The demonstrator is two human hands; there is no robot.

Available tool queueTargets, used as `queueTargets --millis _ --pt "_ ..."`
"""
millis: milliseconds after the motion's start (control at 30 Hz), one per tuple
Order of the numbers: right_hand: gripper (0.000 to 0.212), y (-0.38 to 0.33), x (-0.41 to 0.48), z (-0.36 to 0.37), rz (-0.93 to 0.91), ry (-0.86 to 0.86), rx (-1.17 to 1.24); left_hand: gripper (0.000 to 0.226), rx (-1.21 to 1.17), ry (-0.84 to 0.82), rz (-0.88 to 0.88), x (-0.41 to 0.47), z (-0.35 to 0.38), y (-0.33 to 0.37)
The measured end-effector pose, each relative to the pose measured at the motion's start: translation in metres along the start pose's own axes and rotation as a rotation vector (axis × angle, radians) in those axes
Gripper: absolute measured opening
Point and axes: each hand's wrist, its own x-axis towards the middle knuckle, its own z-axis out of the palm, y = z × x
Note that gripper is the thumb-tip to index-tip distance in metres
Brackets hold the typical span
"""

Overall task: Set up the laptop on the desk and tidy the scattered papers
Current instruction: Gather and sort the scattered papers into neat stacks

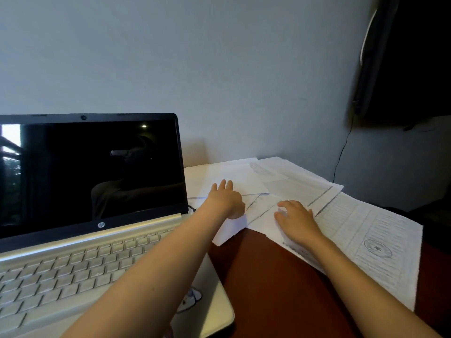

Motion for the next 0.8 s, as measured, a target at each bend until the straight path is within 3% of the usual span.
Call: queueTargets --millis 300,367,467,600,667,733,800 --pt "0.041 -0.005 0.073 0.002 0.039 0.037 0.221 0.051 0.048 0.0 -0.059 0.057 0.007 -0.01" --pt "0.044 -0.012 0.087 0.007 0.134 0.056 0.451 0.052 0.003 0.057 -0.053 0.063 0.003 -0.014" --pt "0.04 -0.02 0.105 0.005 0.424 0.145 0.912 0.051 -0.066 0.128 -0.041 0.072 -0.005 -0.019" --pt "0.031 -0.021 0.128 -0.001 0.606 0.144 1.312 0.047 -0.171 0.093 -0.046 0.084 0.004 -0.019" --pt "0.025 -0.025 0.135 0.002 0.625 0.099 1.357 0.041 -0.206 0.099 -0.052 0.088 0.013 -0.019" --pt "0.03 -0.028 0.139 0.008 0.602 0.092 1.248 0.038 -0.196 0.149 -0.053 0.09 0.018 -0.02" --pt "0.02 -0.029 0.138 0.015 0.505 0.016 1.159 0.037 -0.182 0.192 -0.059 0.092 0.021 -0.02"
